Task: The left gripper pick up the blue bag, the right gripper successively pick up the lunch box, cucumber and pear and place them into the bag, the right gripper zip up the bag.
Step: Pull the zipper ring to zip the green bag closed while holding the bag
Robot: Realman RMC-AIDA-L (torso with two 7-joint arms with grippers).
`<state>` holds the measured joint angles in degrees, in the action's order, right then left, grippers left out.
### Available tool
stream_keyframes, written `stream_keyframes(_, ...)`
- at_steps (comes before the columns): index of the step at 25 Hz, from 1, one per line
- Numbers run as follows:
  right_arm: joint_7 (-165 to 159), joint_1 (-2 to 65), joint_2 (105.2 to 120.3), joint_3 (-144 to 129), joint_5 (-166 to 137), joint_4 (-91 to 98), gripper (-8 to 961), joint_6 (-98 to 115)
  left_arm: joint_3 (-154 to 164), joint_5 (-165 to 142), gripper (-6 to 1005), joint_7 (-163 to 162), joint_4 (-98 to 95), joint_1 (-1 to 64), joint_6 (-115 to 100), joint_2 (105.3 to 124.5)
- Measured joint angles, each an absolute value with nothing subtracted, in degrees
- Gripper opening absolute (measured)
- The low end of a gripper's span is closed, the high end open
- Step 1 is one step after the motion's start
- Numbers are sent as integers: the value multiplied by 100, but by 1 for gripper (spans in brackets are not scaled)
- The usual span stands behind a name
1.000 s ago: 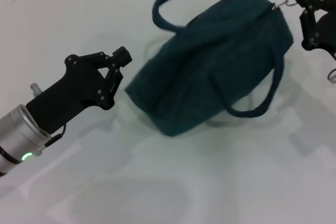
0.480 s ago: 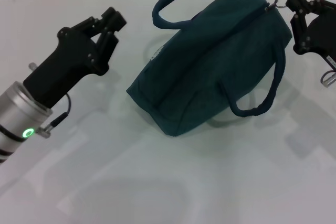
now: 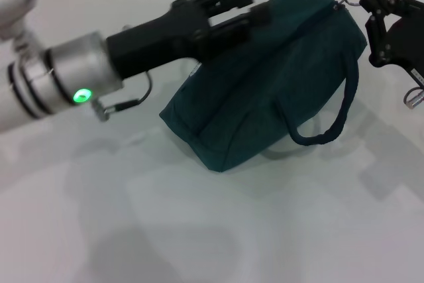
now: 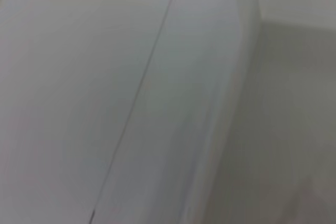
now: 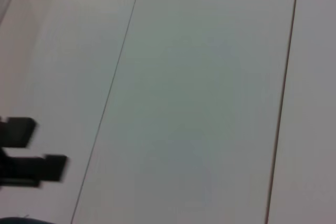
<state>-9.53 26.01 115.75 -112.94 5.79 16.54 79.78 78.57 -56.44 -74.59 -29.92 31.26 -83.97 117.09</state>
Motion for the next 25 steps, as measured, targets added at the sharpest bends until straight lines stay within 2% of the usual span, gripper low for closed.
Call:
stream_keyframes(1, -953, 2601, 11574, -11294, 579, 1656, 30, 7987, 7856, -5813, 475, -7613, -3174, 3152, -8220, 11719)
stream_keyframes(7, -951, 2610, 11580, -11294, 529, 1699, 30, 7998, 7852, -7174, 707, -8739, -4285, 3298, -7014, 11879)
stream_keyframes(17, -955, 2628, 11592, -11294, 509, 1705, 30, 7998, 7923, -7767, 831, -9066, -4419, 3413, -6560, 11950)
stream_keyframes(25, -996, 2610, 11601, -11294, 516, 1702, 34, 7990, 7913, -7772, 829, -8605, -4425, 3219, -6541, 11958)
